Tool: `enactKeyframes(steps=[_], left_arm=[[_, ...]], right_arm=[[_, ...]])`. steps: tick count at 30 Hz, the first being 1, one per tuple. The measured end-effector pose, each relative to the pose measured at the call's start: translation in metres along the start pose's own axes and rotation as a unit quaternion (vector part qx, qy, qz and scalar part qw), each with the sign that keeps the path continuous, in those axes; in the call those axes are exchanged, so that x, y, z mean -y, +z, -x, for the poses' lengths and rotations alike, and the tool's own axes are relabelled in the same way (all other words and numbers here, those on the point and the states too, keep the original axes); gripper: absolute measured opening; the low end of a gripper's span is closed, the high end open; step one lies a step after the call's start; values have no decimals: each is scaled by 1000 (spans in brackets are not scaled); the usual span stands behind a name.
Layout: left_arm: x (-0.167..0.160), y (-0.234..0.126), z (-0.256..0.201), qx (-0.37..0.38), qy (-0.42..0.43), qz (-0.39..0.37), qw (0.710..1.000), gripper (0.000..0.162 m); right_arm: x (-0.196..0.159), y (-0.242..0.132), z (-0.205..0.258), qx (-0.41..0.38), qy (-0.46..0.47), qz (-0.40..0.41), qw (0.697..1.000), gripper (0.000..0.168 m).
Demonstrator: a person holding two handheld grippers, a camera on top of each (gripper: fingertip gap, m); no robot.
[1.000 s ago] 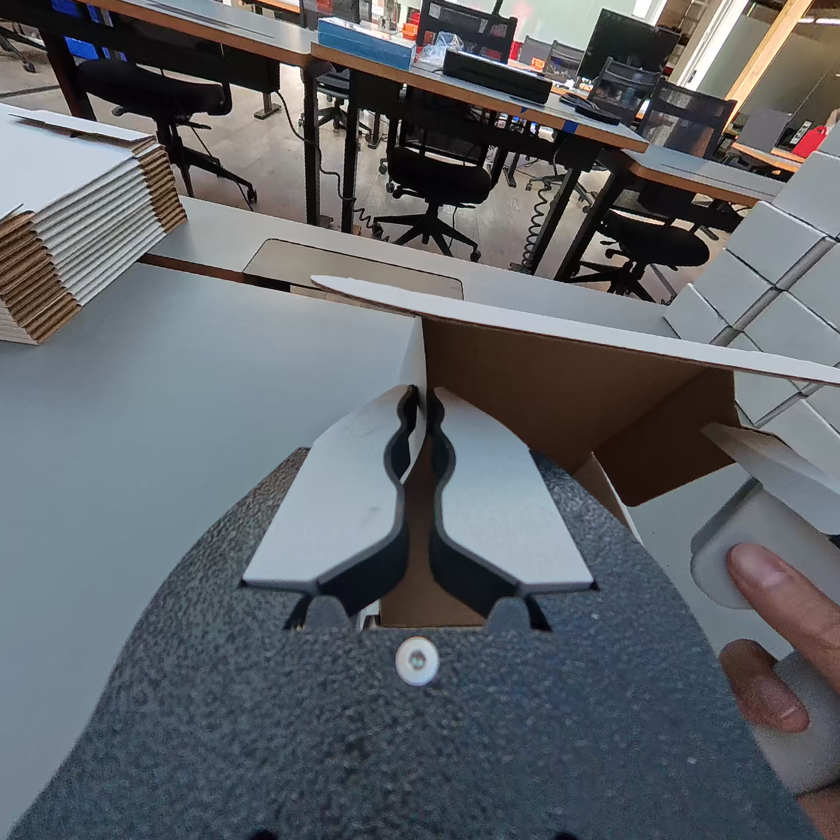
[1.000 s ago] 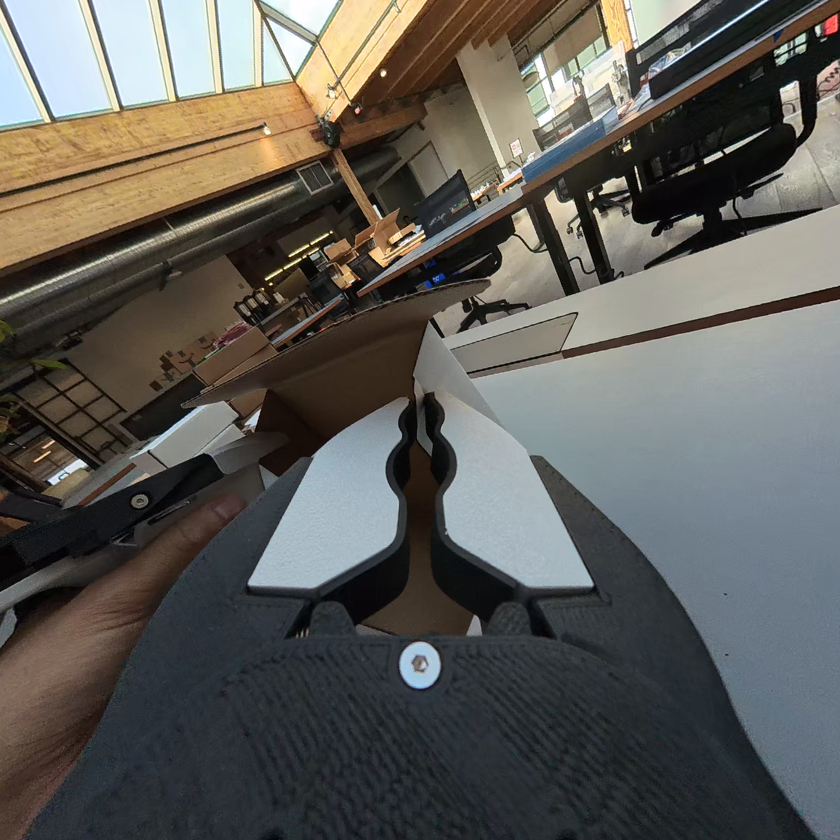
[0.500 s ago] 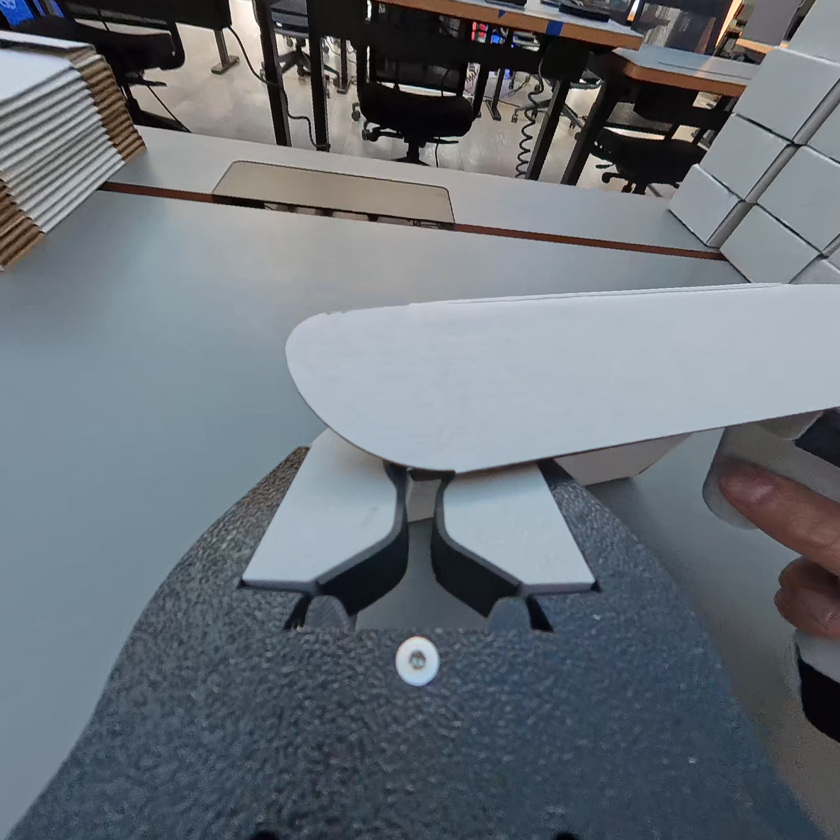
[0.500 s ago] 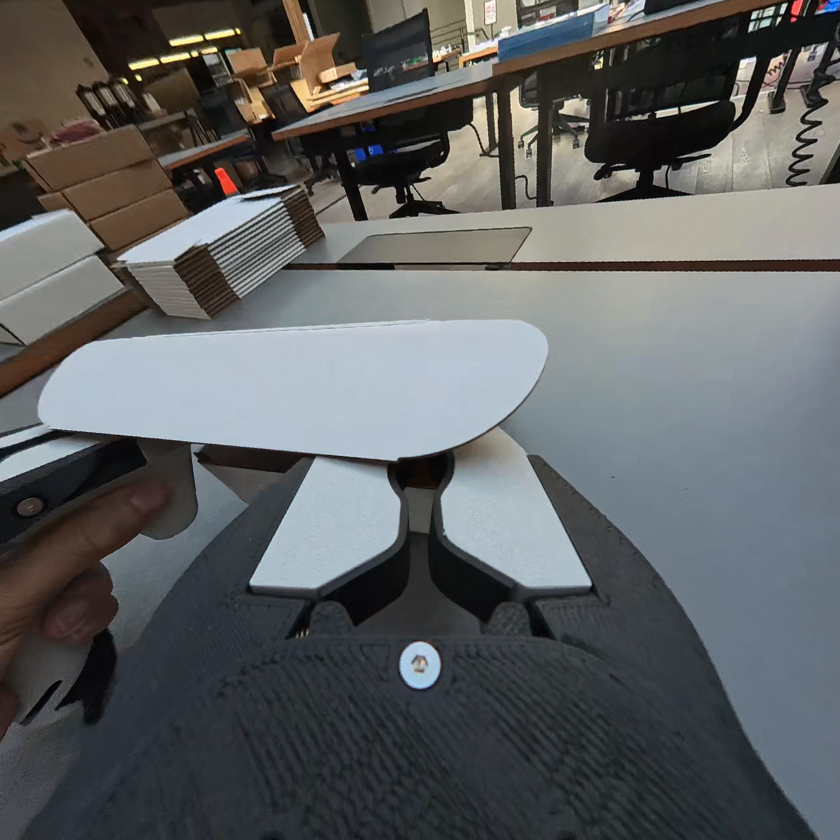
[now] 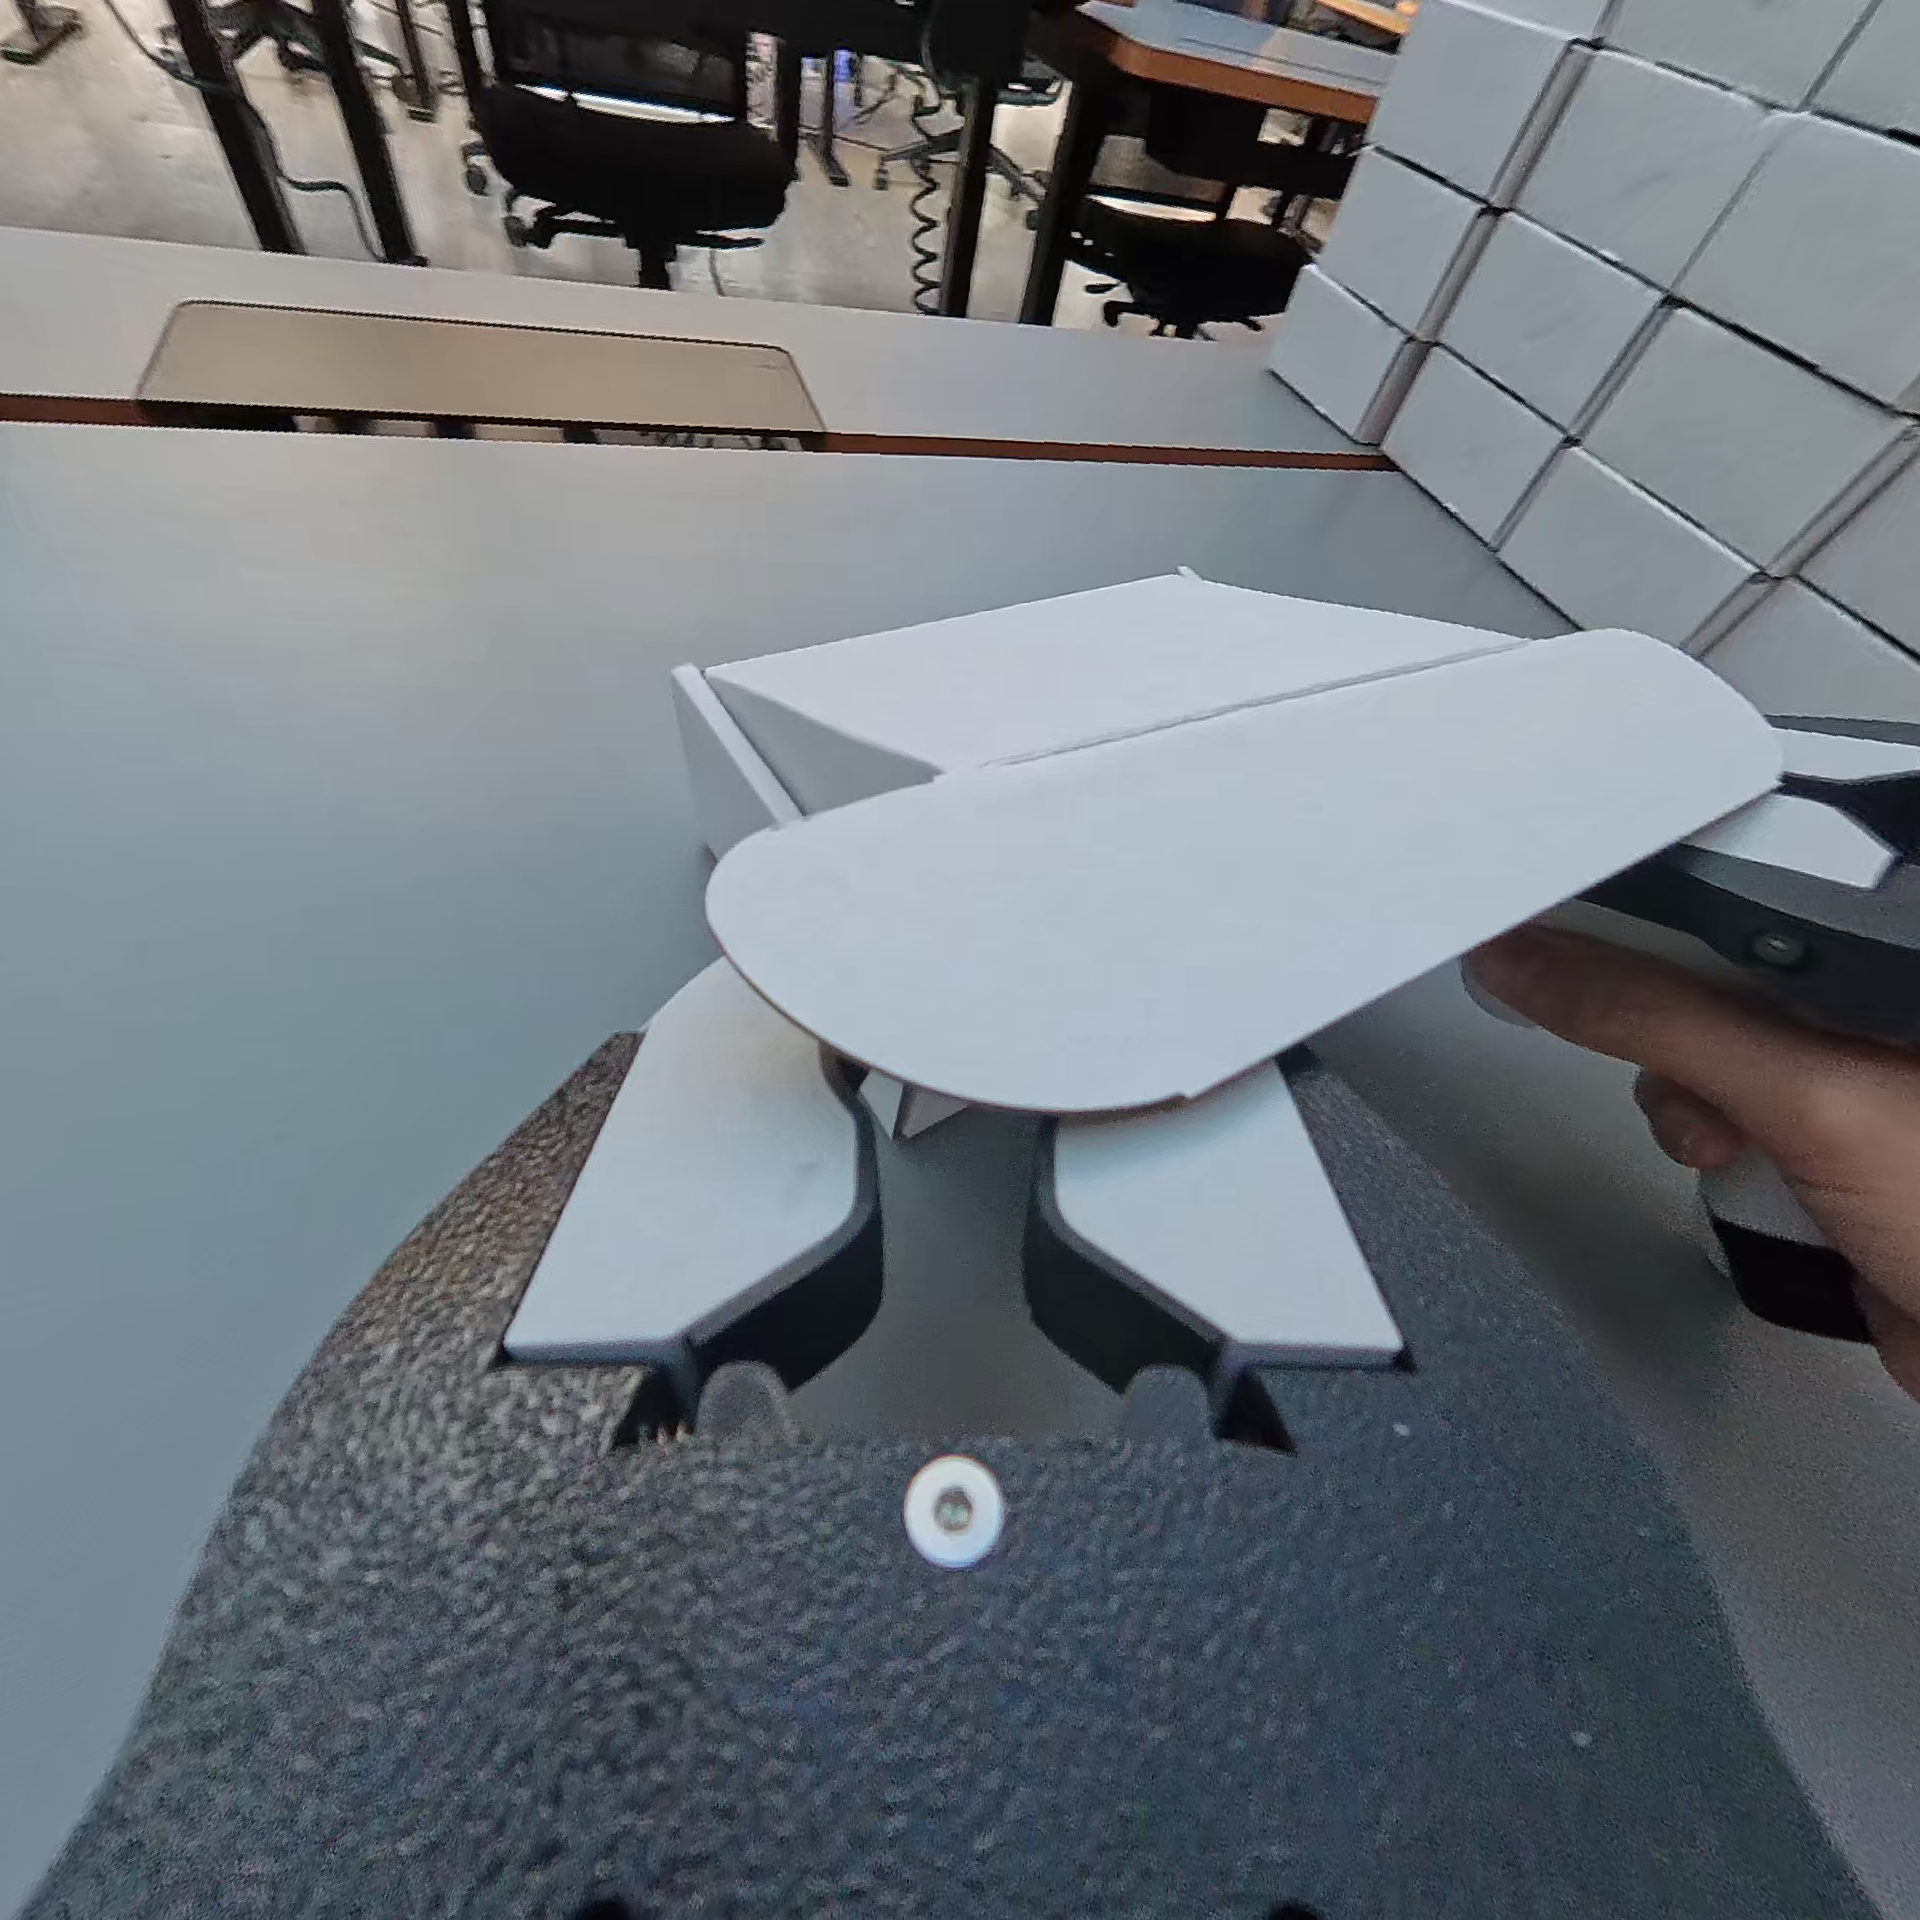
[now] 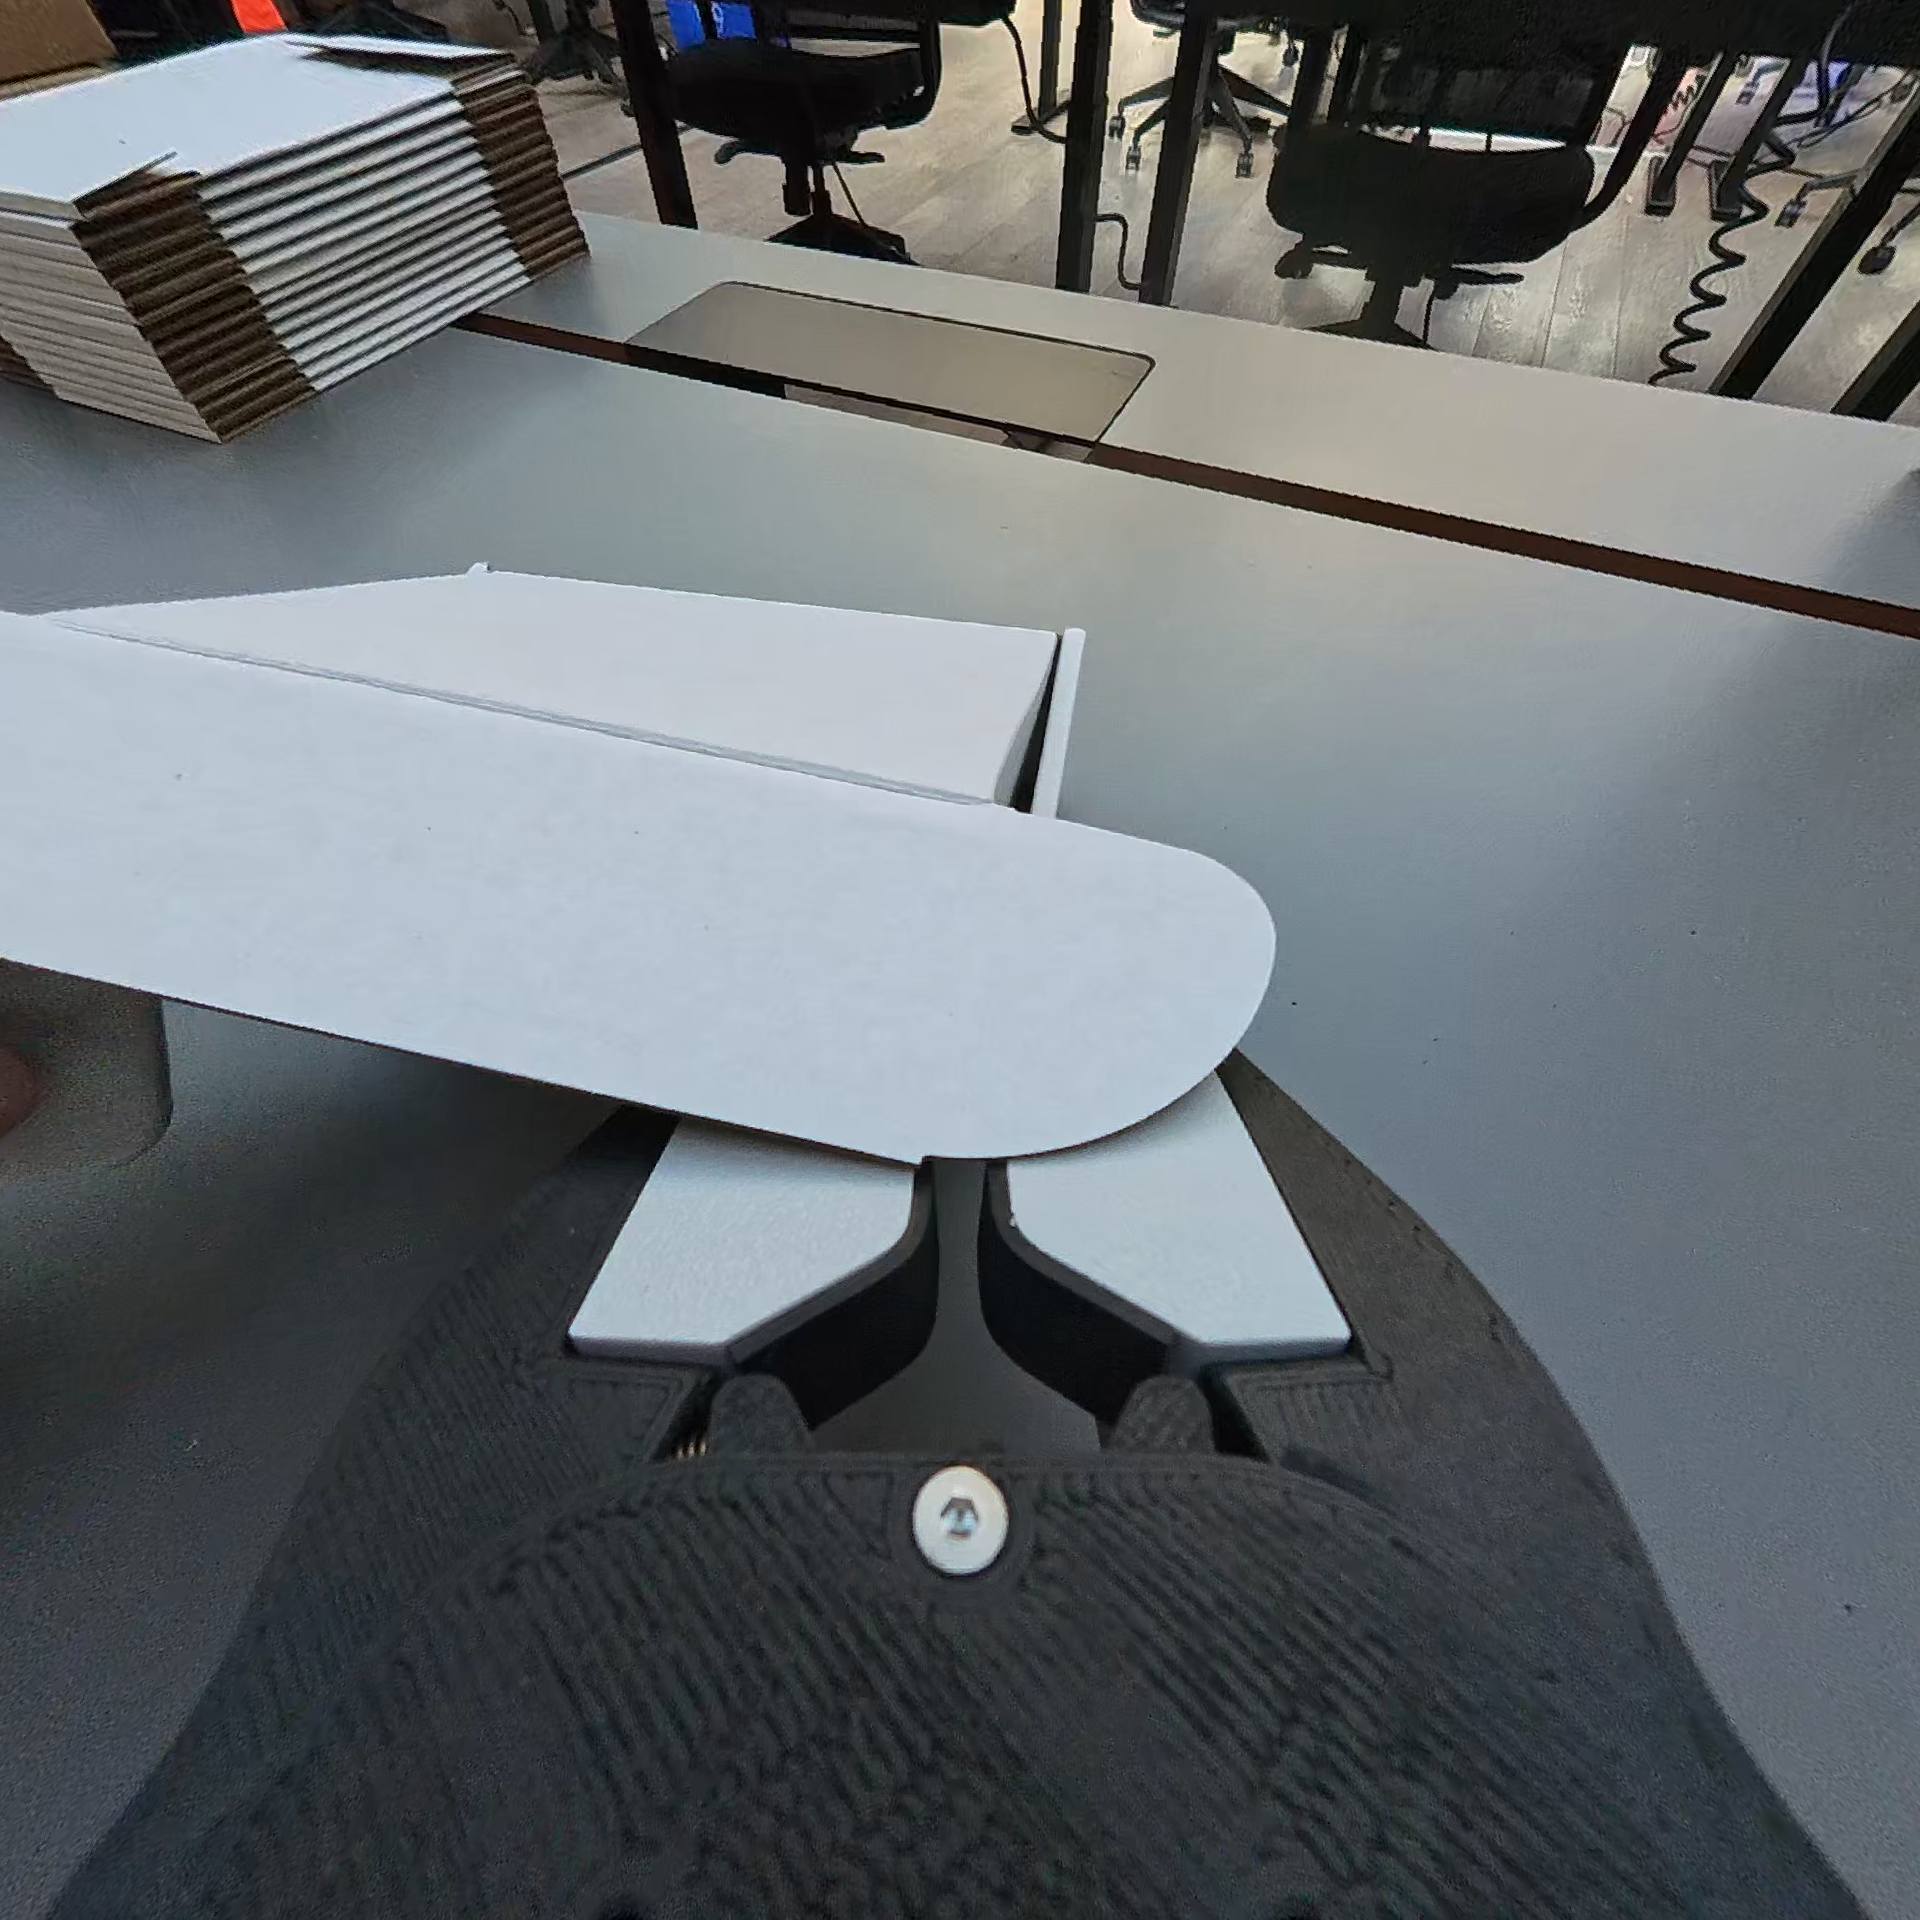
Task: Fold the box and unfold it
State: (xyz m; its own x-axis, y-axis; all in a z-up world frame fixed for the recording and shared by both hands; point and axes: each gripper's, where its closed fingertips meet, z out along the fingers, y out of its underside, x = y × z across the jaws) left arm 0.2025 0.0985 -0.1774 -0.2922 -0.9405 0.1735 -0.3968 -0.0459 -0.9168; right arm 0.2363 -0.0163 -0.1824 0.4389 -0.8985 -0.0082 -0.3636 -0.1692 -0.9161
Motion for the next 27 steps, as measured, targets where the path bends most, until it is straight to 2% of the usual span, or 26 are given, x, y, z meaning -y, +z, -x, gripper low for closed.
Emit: enactKeyframes(steps=[1, 3, 4, 8, 10, 14, 16, 18, 21, 24, 27], left_arm=[[-1, -3, -2, -22, 6, 3, 1000, 36], [-7, -14, 3, -43, 46, 21, 998, 54], [-9, -22, 5, -57, 77, 28, 995, 57], [-21, -61, 27, -118, 238, 67, 962, 50], [-17, -80, 37, -154, 265, 79, 949, 43], [40, -103, 20, -270, 175, 9, 947, 0], [67, -98, 9, -312, 111, -1, 944, 0], [79, -77, 3, -334, 37, 37, 941, 0], [85, -39, -3, -376, -80, 97, 918, 0], [73, -7, 3, -391, -178, 177, 885, 0], [51, 11, 11, -382, -193, 234, 873, 0]], right_arm=[[0, 0, 0, -1, 0, 1, 1000, 1], [0, 0, 0, -4, -8, 2, 1000, 1], [0, 0, 0, -5, -11, 2, 1000, 1], [0, 0, 0, 2, -11, -1, 1000, 1], [0, 0, 0, 5, -10, -5, 1000, 1], [1, 0, 0, 2, -13, -6, 1000, 1], [1, 0, 0, 4, -11, -7, 1000, 1], [1, 0, 0, 5, -10, -7, 1000, 1], [1, 0, 0, 4, -12, -7, 1000, 1], [1, 0, 0, 6, -11, -7, 1000, 1], [1, 0, 0, 9, -14, -8, 1000, 1]])
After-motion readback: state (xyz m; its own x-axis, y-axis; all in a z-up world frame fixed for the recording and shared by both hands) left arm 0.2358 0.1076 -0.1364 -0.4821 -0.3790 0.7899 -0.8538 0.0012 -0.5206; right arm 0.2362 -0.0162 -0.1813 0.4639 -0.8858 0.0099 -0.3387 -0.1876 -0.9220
